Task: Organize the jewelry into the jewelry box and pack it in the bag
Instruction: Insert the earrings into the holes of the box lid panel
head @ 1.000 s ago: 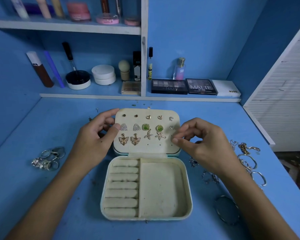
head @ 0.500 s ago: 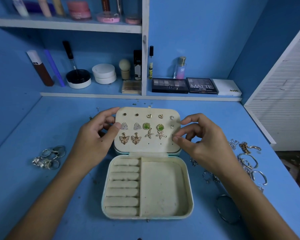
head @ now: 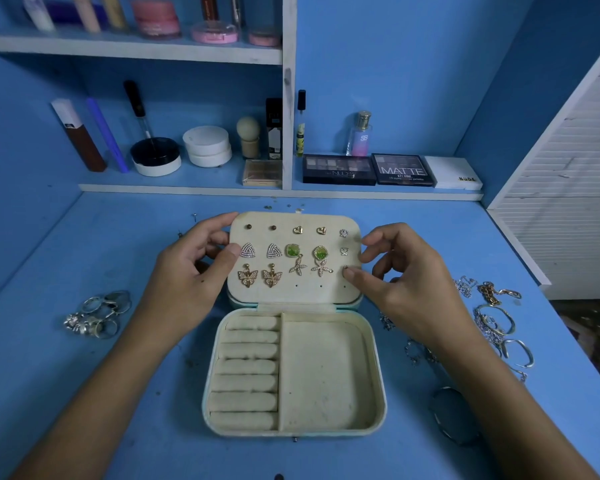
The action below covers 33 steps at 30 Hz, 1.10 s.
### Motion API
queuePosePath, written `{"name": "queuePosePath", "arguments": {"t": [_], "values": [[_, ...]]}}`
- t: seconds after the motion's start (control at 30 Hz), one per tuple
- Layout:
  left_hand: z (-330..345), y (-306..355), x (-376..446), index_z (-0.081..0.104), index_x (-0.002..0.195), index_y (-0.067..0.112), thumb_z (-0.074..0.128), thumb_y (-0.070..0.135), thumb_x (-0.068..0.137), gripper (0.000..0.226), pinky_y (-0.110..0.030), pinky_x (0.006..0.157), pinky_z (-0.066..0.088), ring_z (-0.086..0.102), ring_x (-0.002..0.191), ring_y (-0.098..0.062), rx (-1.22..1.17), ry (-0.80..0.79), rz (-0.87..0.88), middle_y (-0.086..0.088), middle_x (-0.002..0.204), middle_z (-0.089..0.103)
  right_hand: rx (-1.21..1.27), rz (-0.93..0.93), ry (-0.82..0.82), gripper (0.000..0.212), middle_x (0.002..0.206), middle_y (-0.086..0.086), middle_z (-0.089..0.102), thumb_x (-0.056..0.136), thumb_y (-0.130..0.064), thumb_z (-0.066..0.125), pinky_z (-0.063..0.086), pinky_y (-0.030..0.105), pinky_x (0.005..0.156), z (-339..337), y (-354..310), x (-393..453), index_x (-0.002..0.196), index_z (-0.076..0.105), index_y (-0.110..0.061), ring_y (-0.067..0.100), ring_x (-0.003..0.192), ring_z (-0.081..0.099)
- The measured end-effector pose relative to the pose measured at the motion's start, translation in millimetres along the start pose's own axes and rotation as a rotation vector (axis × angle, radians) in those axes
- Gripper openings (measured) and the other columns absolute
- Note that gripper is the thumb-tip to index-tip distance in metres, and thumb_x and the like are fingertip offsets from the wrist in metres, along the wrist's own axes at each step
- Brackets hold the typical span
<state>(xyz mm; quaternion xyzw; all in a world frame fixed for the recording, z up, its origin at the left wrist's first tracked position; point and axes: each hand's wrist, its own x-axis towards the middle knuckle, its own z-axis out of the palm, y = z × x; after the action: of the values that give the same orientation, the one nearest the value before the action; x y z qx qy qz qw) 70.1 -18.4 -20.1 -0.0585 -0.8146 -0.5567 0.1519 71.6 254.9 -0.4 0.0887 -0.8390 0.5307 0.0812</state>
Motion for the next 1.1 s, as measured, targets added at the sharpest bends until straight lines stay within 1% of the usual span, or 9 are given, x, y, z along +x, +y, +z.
{"name": "queuePosePath", "arguments": {"t": [0.17,0.3,0.4,0.5,0.57,0.67,0.87,1.03,1.1], "values": [[-1,-1,-1,0.061,0.127,0.035,0.064,0.020,0.091,0.039,-0.034,0.091,0.051,0.066,0.100,-0.013,0.003,-0.014,0.001,0.007,0.100,0.070,-0.014,0.027,0.011,0.037,0.097,-0.019,0.060,0.078,-0.026,0.083,0.048,0.022,0.054,0,0,1,0.100,0.056,-0.039,0.010,0.069,0.059],[0,0,0,0.060,0.123,0.041,0.065,0.022,0.091,0.037,-0.033,0.090,0.051,0.066,0.099,-0.012,-0.002,-0.005,-0.008,0.011,0.099,0.069,0.006,0.036,0.007,0.039,0.099,-0.014,0.060,0.080,-0.025,0.082,0.050,0.023,0.053,0,0,0,0.105,0.056,-0.039,0.011,0.071,0.060],[0,-2,0,0.061,0.123,0.041,0.065,0.019,0.093,0.037,-0.035,0.092,0.052,0.067,0.100,-0.013,0.009,-0.008,-0.018,0.008,0.100,0.070,0.022,0.015,0.039,0.031,0.096,-0.011,0.063,0.085,-0.022,0.077,0.048,0.021,0.057,0,1,0,0.106,0.058,-0.033,0.010,0.071,0.060],[0,-2,0,0.061,0.124,0.037,0.064,0.025,0.090,0.037,-0.035,0.091,0.052,0.067,0.100,-0.013,0.014,-0.011,-0.028,0.010,0.099,0.070,-0.022,-0.047,0.064,0.024,0.091,-0.014,0.067,0.089,-0.017,0.072,0.048,0.024,0.060,0,0,-1,0.105,0.059,-0.029,0.011,0.075,0.062],[1,-2,1,0.062,0.126,0.033,0.066,0.018,0.093,0.036,-0.035,0.092,0.052,0.067,0.100,-0.015,0.017,-0.016,-0.039,0.007,0.099,0.070,-0.062,-0.092,0.055,0.022,0.088,-0.015,0.068,0.089,-0.011,0.069,0.050,0.027,0.060,1,0,-3,0.104,0.061,-0.025,0.012,0.078,0.064],[1,-2,1,0.062,0.125,0.033,0.063,0.011,0.095,0.037,-0.036,0.093,0.053,0.067,0.099,-0.017,0.021,-0.020,-0.059,0.003,0.101,0.070,-0.154,-0.194,0.016,0.023,0.084,-0.015,0.070,0.087,-0.003,0.066,0.051,0.025,0.062,4,0,-6,0.103,0.061,-0.019,0.011,0.080,0.066],[1,-1,1,0.063,0.127,0.030,0.063,0.012,0.095,0.036,-0.039,0.095,0.053,0.067,0.101,-0.017,0.047,-0.018,-0.076,0.003,0.103,0.070,-0.302,-0.290,-0.011,0.023,0.085,-0.013,0.069,0.084,-0.014,0.061,0.053,0.027,0.067,6,-2,-8,0.105,0.059,-0.023,0.009,0.081,0.064],[-2,4,1,0.063,0.126,0.032,0.065,0.016,0.094,0.035,-0.043,0.097,0.052,0.067,0.101,-0.017,0.001,-0.038,-0.087,0.005,0.101,0.070,-0.357,-0.220,-0.044,0.026,0.084,-0.016,0.069,0.088,-0.010,0.063,0.056,0.039,0.067,1,-14,-9,0.109,0.056,-0.025,0.008,0.081,0.065],[-4,8,0,0.063,0.124,0.033,0.065,0.011,0.094,0.037,-0.041,0.096,0.052,0.067,0.099,-0.015,-0.012,-0.045,-0.071,0.009,0.096,0.070,-0.307,-0.145,-0.001,0.021,0.081,-0.016,0.070,0.090,-0.012,0.062,0.055,0.033,0.069,-1,-23,-16,0.105,0.056,-0.026,0.005,0.080,0.066]]}}
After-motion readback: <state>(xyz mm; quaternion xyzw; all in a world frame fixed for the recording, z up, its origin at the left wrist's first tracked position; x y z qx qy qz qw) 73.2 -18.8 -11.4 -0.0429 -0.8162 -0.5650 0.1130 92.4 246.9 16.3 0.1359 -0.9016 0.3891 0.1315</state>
